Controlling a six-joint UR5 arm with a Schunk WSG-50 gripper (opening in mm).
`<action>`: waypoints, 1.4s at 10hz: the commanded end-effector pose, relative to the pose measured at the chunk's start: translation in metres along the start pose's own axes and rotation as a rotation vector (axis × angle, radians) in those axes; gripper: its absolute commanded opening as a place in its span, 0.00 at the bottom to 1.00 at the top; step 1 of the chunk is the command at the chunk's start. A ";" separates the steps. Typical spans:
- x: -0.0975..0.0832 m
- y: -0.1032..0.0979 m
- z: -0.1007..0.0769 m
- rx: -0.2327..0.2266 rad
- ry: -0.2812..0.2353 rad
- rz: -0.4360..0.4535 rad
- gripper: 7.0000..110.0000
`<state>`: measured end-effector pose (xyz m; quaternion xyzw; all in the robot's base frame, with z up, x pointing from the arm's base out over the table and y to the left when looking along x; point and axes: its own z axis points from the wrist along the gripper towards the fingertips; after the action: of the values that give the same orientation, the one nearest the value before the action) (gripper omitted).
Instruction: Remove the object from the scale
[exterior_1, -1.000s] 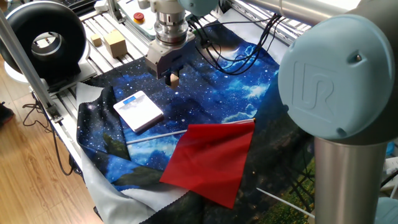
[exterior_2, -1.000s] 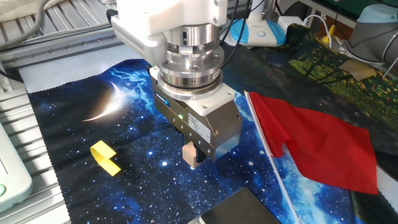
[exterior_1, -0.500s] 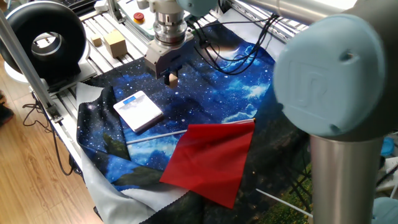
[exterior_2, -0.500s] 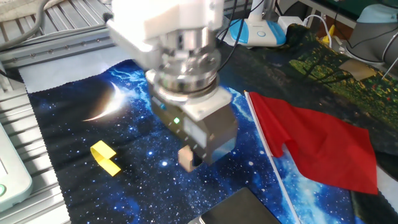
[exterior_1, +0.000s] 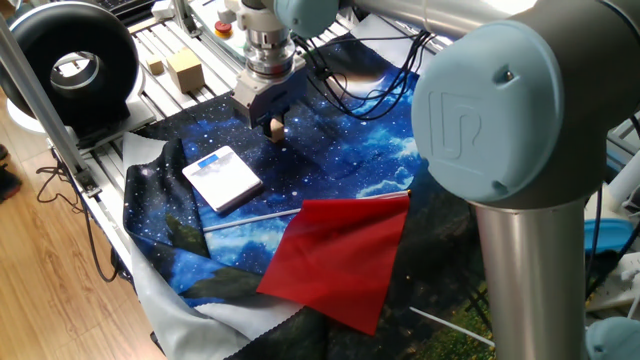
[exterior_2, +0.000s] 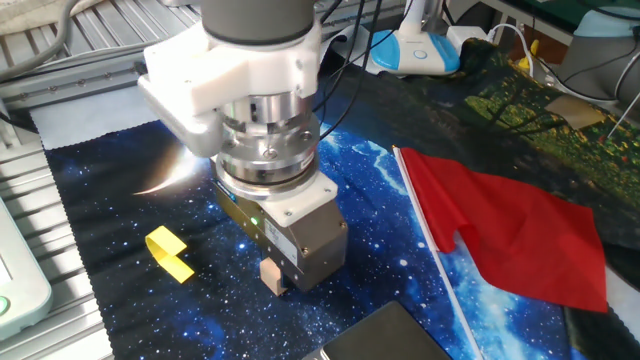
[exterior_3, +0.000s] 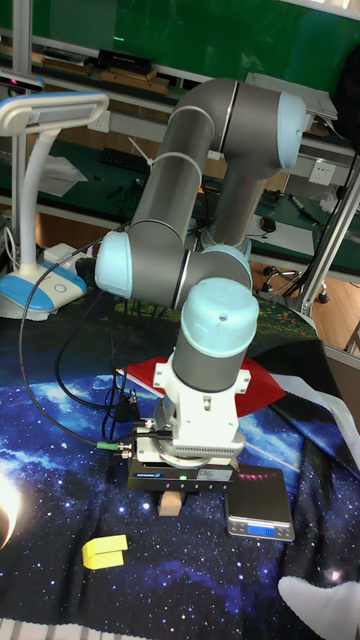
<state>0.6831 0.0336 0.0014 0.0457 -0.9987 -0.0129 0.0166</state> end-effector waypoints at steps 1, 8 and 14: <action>0.000 -0.001 0.001 -0.010 0.000 0.003 0.00; 0.002 0.008 0.001 -0.047 0.008 -0.051 0.15; 0.004 0.009 -0.003 -0.069 0.009 -0.041 0.36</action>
<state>0.6791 0.0331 0.0006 0.0703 -0.9969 -0.0253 0.0237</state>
